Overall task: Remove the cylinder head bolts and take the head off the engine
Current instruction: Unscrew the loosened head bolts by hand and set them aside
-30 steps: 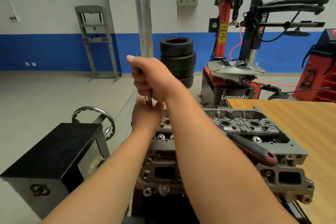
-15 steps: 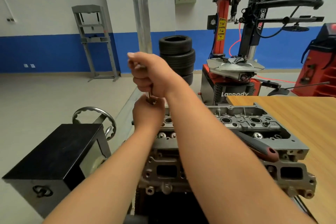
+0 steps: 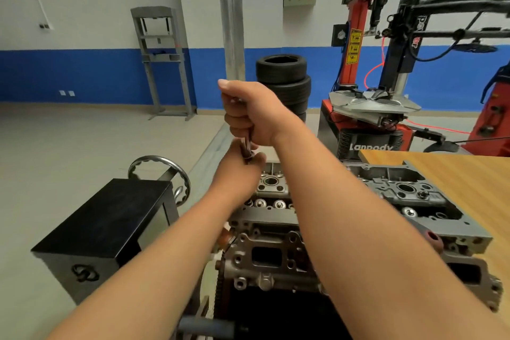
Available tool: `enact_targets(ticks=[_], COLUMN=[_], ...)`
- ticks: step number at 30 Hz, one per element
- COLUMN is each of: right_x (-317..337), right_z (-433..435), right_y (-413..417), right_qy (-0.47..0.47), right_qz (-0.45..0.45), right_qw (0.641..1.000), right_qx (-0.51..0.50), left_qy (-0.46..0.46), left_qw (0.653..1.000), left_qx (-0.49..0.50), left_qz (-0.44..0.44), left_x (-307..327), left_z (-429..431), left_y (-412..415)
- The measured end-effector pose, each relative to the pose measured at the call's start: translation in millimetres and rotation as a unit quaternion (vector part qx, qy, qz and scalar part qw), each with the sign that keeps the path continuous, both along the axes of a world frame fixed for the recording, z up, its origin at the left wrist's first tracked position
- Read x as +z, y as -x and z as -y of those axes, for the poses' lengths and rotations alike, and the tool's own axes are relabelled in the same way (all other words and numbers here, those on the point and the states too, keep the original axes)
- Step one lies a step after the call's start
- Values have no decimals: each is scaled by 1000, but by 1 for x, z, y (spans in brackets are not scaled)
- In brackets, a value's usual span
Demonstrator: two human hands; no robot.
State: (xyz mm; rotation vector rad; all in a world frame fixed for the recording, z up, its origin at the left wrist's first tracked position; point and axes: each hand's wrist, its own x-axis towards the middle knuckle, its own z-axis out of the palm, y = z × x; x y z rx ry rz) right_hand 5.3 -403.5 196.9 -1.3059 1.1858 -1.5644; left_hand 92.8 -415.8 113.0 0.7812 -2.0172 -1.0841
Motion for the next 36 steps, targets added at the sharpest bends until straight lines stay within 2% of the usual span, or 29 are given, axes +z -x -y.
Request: enact_targets(ticks=[1,2,3,5,7,8,11,14,15,16,18,19,21,23,24,26,27,31,33,34,36], right_x=[3,3,2,-2,-6,-12,-30,-22,-16,-11,-3,-2,-3,-6,-9,-19,-24,-17,-9,-8,-7], right_z=[-2,-3,-4,-7,-15,-19,-19,-7,-2,0,-1,-5,-8,-12,-15,-13,-11,-3,1,4,5], right_y=[8,11,8,-3,-19,-26,-43,-47,-40,-33,-15,-8,-1,-11,-21,-37,-43,-39,-22,-13,1], right_qy=[-16,-22,-24,-8,15,21,69,106,91,59,-6,-24,-26,-4,14,42,48,101,52,22,-21], right_qz=[19,27,28,-34,-113,-113,-57,-98,-95,-82,-18,17,41,-33,-75,-70,-62,-73,-37,-9,38], right_qw=[998,997,998,997,974,964,963,934,940,961,999,999,997,996,982,957,954,937,971,992,996], right_qx=[52,63,44,-61,-197,-238,-253,-327,-314,-258,-44,34,54,-80,-170,-279,-291,-326,-232,-125,73], left_qy=[3,-6,0,34,84,128,203,200,180,148,83,44,-86,-176,-174,-162,-159,-16,27,-1,43], left_qw=[999,997,996,994,993,990,974,971,976,981,991,997,993,976,978,986,987,997,991,994,998], left_qx=[-29,-62,-81,-88,-51,-25,61,106,99,102,81,35,-78,-125,-108,-42,-9,79,124,113,39], left_qz=[25,42,44,56,58,62,77,78,77,72,68,60,28,17,26,7,-3,5,48,0,-35], left_x=[2,0,-1,-4,-7,-8,-5,-4,-3,-4,-5,-5,-2,1,-1,-9,-9,-21,-17,-19,-23], left_z=[2,7,12,22,24,23,13,12,14,16,20,20,18,14,13,15,12,6,6,14,17], left_y=[-6,-12,-19,-27,-26,-24,-22,-21,-21,-18,-12,-9,-4,1,5,16,18,24,26,28,23])
